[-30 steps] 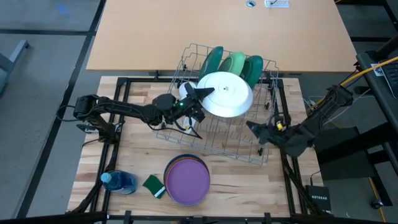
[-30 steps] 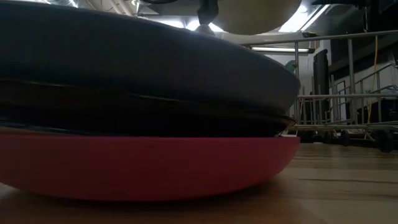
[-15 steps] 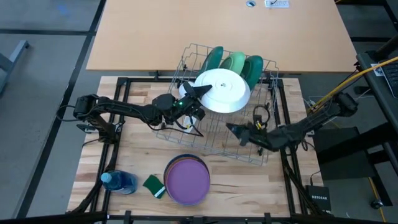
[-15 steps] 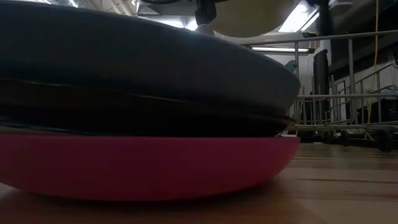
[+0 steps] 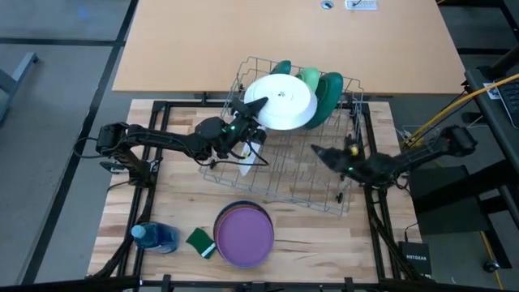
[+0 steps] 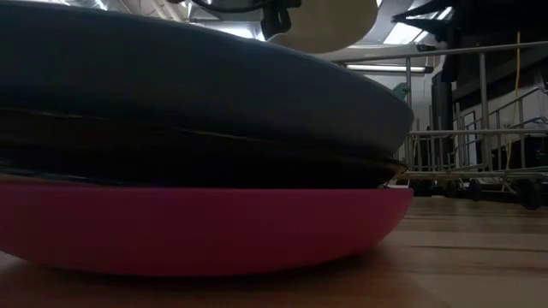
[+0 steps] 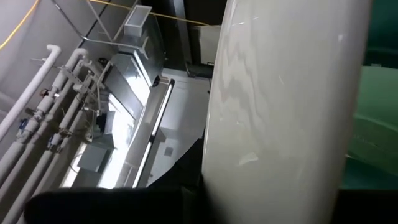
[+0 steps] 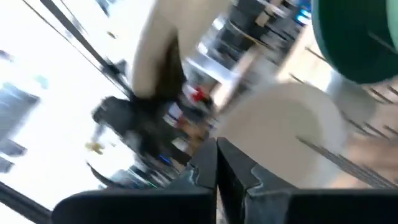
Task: Sort dishes
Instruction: Put the white plate in the dish rack
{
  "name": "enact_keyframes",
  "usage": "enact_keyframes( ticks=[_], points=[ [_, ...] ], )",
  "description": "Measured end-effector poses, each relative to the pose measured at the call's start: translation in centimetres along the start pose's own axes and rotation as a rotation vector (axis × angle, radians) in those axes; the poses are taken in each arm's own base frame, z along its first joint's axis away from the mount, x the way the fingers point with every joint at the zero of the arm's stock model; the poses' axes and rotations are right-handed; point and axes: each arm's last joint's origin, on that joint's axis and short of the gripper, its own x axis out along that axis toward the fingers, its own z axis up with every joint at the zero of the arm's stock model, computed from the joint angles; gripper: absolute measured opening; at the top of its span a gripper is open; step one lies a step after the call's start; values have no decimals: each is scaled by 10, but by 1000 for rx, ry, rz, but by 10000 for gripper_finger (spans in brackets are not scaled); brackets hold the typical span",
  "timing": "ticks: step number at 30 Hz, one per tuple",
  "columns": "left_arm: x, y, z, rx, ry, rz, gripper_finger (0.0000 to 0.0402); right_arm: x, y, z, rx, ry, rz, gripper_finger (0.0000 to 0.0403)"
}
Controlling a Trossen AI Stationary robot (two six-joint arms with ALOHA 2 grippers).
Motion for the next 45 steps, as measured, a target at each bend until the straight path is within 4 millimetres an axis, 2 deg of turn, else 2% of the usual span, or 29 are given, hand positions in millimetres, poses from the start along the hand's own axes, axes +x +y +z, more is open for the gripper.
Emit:
enact_keyframes(
  ticks=[3, 6, 13, 18, 21, 26, 39, 42, 45],
  points=[
    [0, 0, 0, -5, -3, 0, 48, -14, -8, 11, 72, -70, 144, 11],
    [-1, 0, 1, -23, -16, -3, 48, -20, -13, 17, 124, -118, 200, 14],
    [-4, -6, 6, -26, -72, -55, 48, -15, -12, 24, 133, -170, 207, 16],
    [-8, -10, 10, -3, -100, -86, 48, -12, -11, 27, 236, -144, 246, 16],
    [-10, -10, 12, 3, -106, -86, 48, -11, -13, 24, 297, -121, 223, 16],
    [-9, -10, 12, 8, -101, -86, 48, -10, -17, 22, 288, -149, 156, 17],
    [-9, -10, 12, 10, -101, -86, 48, -10, -16, 22, 305, -124, 175, 17],
    [-9, -10, 12, 10, -101, -86, 48, -9, -18, 19, 285, -107, 153, 29],
    [-9, -10, 12, 12, -101, -87, 48, -8, -22, 16, 258, -100, 108, 58]
  ],
)
